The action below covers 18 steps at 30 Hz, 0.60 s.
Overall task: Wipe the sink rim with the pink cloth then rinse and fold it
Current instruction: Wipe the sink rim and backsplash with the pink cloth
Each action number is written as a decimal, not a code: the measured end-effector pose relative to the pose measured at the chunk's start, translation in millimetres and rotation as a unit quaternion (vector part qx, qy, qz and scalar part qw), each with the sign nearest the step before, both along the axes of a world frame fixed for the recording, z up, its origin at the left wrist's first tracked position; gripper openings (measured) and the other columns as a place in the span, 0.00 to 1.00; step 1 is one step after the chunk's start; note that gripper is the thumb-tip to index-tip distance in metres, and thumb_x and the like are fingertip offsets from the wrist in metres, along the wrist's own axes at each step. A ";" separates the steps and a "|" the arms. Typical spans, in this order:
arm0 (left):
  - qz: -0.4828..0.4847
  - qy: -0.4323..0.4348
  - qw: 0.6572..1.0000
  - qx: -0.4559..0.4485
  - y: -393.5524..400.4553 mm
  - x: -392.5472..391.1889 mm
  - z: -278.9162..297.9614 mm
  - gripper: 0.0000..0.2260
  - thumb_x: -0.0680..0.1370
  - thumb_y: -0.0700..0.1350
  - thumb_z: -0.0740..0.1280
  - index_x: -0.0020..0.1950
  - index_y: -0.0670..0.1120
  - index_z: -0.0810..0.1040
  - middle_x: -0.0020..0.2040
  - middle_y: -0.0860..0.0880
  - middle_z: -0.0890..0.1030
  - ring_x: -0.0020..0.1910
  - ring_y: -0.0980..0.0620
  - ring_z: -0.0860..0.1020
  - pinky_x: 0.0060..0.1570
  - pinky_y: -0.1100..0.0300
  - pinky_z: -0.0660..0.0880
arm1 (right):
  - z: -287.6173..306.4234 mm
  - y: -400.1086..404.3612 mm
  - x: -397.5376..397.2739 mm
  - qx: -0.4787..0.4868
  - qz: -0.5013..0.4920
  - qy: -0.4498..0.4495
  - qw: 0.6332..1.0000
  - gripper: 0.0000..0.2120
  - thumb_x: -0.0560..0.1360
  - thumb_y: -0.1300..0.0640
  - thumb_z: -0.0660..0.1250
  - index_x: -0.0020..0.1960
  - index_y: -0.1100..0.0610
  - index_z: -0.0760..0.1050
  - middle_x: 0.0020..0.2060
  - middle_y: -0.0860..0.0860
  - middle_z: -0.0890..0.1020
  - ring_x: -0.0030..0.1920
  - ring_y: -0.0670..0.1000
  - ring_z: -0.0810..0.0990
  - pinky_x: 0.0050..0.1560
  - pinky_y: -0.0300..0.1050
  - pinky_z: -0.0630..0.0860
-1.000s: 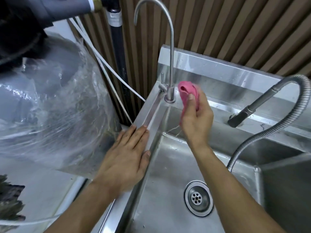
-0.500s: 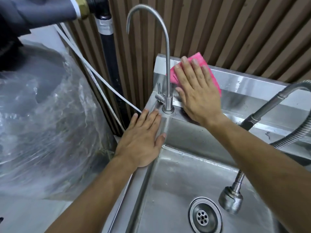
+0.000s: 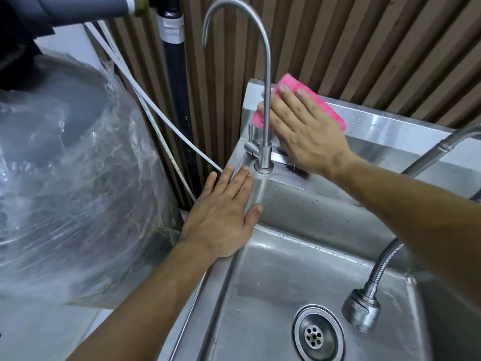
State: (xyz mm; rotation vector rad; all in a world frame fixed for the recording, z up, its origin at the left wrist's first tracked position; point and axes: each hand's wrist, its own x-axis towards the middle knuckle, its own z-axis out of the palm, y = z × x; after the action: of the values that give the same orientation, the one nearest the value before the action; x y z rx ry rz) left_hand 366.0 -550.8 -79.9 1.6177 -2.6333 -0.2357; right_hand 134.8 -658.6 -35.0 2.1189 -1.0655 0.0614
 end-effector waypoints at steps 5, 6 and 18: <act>-0.001 0.008 1.000 -0.004 0.0 1.2 -1.4 0.33 0.82 0.62 0.38 0.84 0.50 0.40 0.84 0.54 0.38 0.82 0.53 0.34 0.80 0.50 0.35 | 36.1 -35.9 36.4 0.057 0.083 0.073 0.992 0.30 0.86 0.51 0.51 0.85 0.58 0.47 0.84 0.57 0.50 0.84 0.59 0.48 0.83 0.56 0.43; -0.001 0.008 1.000 -0.003 0.3 1.5 -1.4 0.33 0.82 0.62 0.38 0.84 0.50 0.40 0.84 0.54 0.38 0.82 0.53 0.34 0.80 0.50 0.36 | 38.1 -34.1 35.6 0.063 0.084 0.067 0.992 0.30 0.86 0.51 0.52 0.84 0.59 0.48 0.84 0.58 0.51 0.84 0.58 0.49 0.83 0.55 0.44; -0.003 0.011 1.000 -0.013 1.5 2.0 -1.6 0.32 0.82 0.62 0.38 0.83 0.49 0.40 0.84 0.53 0.38 0.82 0.52 0.34 0.81 0.49 0.36 | 61.1 -26.8 33.7 0.132 0.046 -0.019 0.990 0.30 0.87 0.47 0.54 0.83 0.61 0.53 0.82 0.60 0.57 0.83 0.59 0.55 0.81 0.51 0.45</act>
State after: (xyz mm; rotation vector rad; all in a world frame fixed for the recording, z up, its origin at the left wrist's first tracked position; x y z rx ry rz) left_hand 367.9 -549.3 -81.5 1.5907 -2.6144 -0.2155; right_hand 168.5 -685.4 26.1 2.4141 -1.0440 0.0047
